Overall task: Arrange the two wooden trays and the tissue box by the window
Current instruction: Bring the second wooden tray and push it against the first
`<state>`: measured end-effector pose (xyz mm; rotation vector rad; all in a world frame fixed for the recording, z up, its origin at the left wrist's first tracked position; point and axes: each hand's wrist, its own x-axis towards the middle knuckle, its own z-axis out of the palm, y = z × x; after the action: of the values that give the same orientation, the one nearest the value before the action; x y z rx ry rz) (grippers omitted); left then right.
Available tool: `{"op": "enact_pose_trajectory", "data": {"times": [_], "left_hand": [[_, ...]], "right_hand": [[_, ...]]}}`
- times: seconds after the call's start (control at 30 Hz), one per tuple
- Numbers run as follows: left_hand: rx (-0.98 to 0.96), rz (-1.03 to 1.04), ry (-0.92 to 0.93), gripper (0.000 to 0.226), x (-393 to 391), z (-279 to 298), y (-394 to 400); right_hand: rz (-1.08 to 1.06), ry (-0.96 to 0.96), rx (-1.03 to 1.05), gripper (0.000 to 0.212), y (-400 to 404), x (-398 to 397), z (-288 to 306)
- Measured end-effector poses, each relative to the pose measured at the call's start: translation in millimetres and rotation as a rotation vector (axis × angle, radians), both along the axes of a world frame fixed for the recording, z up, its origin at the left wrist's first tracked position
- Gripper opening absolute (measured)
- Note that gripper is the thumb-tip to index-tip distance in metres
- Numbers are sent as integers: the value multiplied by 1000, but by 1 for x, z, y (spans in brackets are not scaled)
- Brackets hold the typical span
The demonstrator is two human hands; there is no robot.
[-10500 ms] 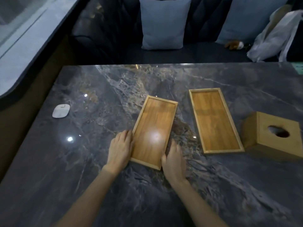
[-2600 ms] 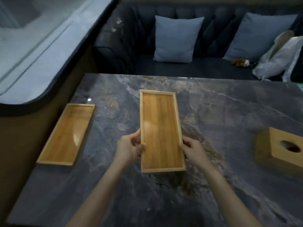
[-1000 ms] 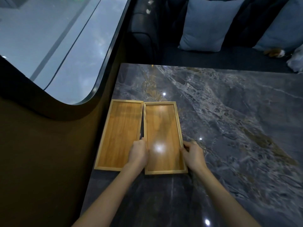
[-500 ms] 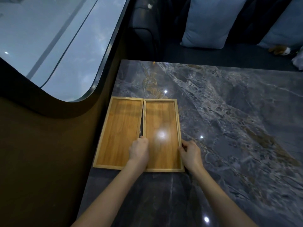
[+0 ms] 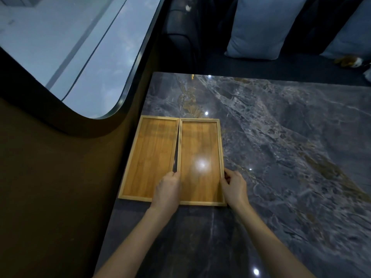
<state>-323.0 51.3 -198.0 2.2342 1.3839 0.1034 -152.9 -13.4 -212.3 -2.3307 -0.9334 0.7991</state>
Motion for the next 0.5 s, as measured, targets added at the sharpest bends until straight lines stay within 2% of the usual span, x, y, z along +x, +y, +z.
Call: {"op": "enact_pose_trajectory", "data": {"times": [0.1,0.27,0.5], "left_hand": [[58,2,-140,40,-25,-9,-13],[108,-66,-45,47,-62,-32,-29],[135,-112,-43,51,-68,-35,-36]], "right_hand": [[-9,10,34,24,-4,-3,-1],[-4,26,40,34,-7,-7,-4],[25,1,59,31,-8,-12,-7]]}}
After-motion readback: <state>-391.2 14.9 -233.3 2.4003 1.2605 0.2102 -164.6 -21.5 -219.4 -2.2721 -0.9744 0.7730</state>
